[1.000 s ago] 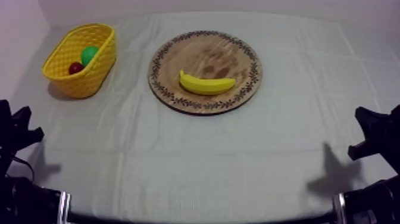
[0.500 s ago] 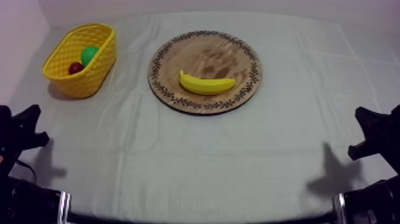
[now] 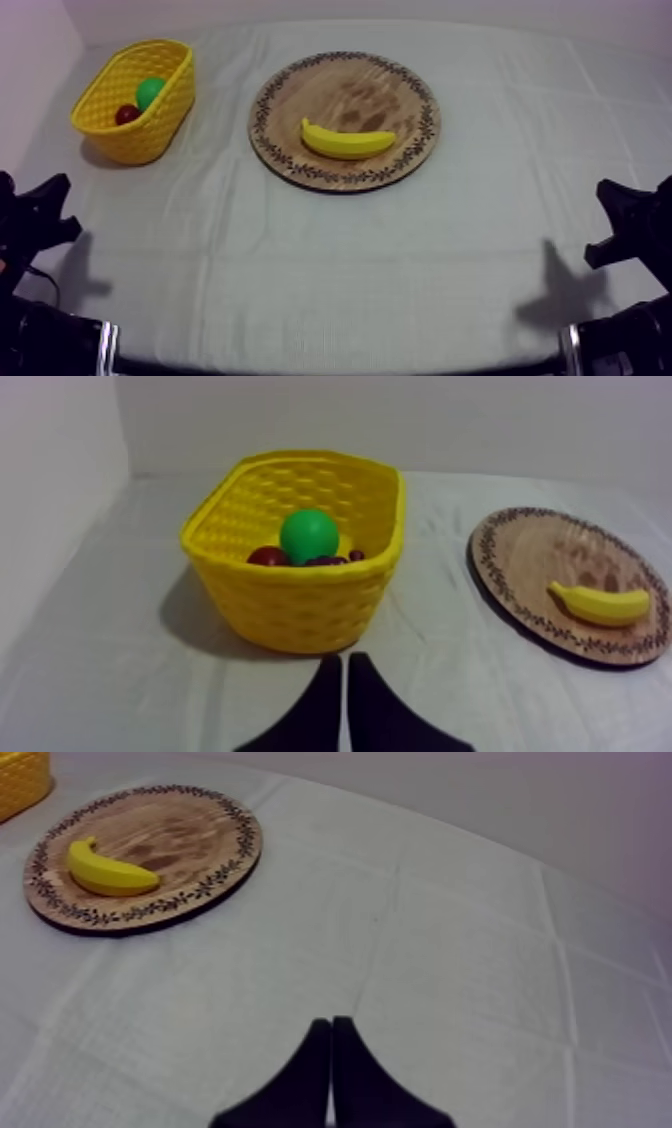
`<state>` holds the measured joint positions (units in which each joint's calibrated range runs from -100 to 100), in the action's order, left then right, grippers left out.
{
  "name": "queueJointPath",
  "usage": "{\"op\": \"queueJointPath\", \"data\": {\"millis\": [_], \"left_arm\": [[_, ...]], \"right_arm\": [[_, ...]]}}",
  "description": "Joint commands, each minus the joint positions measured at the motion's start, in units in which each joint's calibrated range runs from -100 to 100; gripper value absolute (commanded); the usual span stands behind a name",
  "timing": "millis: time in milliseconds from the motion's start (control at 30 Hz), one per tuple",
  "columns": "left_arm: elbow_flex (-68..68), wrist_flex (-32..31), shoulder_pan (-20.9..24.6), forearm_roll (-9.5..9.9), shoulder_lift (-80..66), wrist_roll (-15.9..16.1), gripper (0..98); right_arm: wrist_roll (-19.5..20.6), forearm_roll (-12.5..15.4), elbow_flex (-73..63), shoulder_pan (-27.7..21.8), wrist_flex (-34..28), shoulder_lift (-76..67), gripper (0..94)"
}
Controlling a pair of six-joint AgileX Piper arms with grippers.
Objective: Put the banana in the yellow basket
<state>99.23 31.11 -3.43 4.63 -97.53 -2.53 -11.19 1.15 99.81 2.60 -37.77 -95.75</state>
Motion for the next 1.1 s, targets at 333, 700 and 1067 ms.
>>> {"op": "queueJointPath", "data": {"millis": [333, 700, 1067], "left_arm": [[-30.1, -0.24, -0.59, 1.13, 29.64, -3.14, 0.0], [-64.93, 17.78, -4.59, 1.23, 53.82, -3.86, 0.0], [-92.03, 29.08, -8.52, 0.79, 69.96, -2.64, 0.0]], "right_arm": [[-0.02, 0.0, -0.03, 0.0, 0.03, 0.0, 0.3], [-0.02, 0.0, -0.03, 0.0, 0.03, 0.0, 0.3], [-0.02, 0.0, -0.03, 0.0, 0.03, 0.0, 0.3]]}}
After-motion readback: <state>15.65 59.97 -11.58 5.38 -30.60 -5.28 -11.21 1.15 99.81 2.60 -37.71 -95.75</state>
